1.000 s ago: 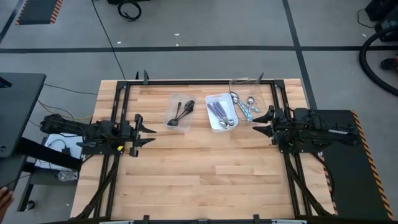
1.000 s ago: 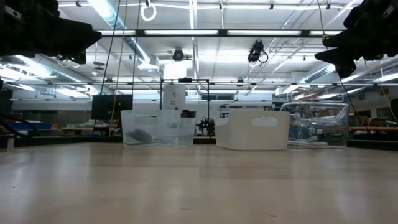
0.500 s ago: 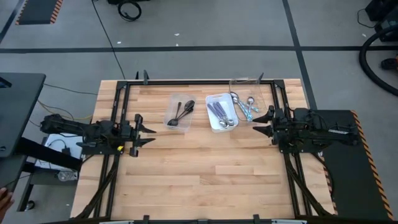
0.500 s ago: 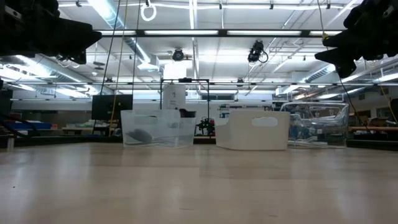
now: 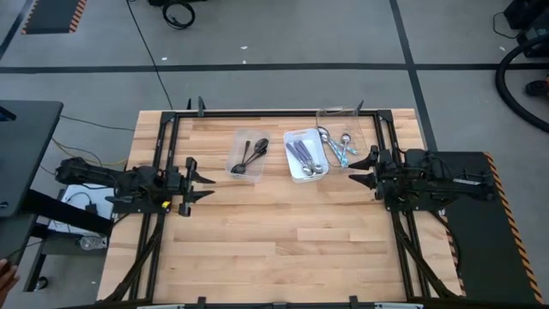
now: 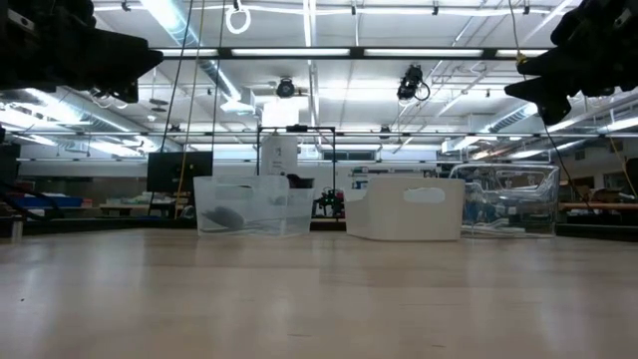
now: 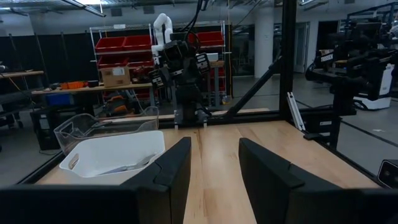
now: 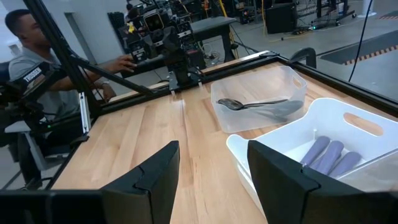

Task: Sort silverware by color (type)
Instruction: Return to Home Position

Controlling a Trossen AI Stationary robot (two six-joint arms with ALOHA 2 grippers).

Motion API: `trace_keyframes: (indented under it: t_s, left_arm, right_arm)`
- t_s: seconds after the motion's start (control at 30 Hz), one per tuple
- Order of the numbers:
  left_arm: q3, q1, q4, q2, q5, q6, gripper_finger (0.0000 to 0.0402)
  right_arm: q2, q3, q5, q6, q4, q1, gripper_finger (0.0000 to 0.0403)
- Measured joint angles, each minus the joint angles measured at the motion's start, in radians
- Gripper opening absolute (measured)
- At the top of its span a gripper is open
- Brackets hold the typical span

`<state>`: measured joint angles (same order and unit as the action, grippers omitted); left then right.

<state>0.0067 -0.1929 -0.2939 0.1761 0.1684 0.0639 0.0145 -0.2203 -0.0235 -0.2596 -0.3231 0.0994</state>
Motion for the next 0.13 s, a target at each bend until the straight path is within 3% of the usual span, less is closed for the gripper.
trace_keyframes:
  t_s: [0.13]
  left_arm:
    - [0.000, 0.000, 0.000, 0.000, 0.000, 0.000, 0.0142]
  right_arm:
    - [0.000, 0.000, 0.000, 0.000, 0.000, 0.000, 0.0199]
